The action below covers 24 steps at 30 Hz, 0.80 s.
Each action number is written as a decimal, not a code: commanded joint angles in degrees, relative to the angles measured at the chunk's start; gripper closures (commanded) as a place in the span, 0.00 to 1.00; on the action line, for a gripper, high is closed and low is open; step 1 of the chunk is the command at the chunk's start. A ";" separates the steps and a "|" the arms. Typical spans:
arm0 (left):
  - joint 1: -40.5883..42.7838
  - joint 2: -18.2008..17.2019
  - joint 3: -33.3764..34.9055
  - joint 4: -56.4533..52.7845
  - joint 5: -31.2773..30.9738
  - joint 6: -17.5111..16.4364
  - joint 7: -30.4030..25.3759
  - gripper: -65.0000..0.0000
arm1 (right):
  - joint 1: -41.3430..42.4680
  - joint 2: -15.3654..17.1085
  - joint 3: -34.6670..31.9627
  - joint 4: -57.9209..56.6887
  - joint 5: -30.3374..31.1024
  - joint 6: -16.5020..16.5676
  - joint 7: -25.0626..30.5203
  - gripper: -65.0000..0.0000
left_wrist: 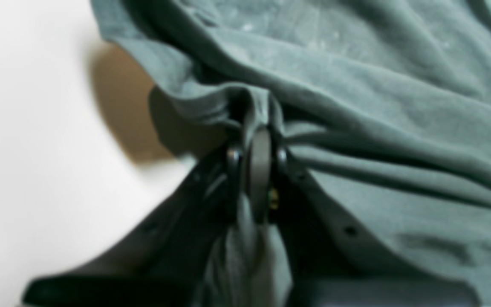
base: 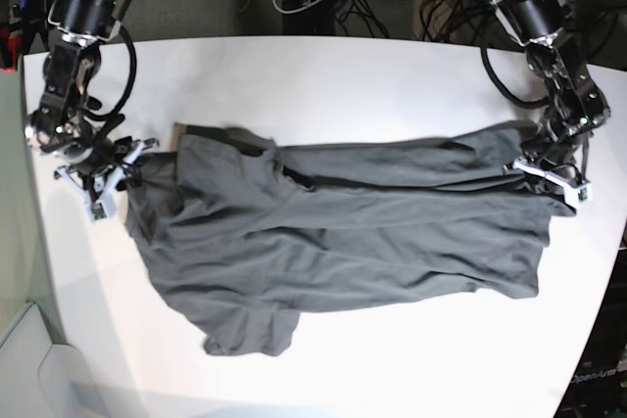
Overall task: Layout the t-shirt on the table in an organized manner, then fold the t-shirt properly
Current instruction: 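Regrasp the folded shirt edge with both grippers and pull it taut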
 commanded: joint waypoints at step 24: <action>11.43 -4.43 -0.19 15.93 -0.34 -0.32 8.93 1.00 | -25.12 0.79 0.64 23.44 0.72 -0.23 1.10 1.00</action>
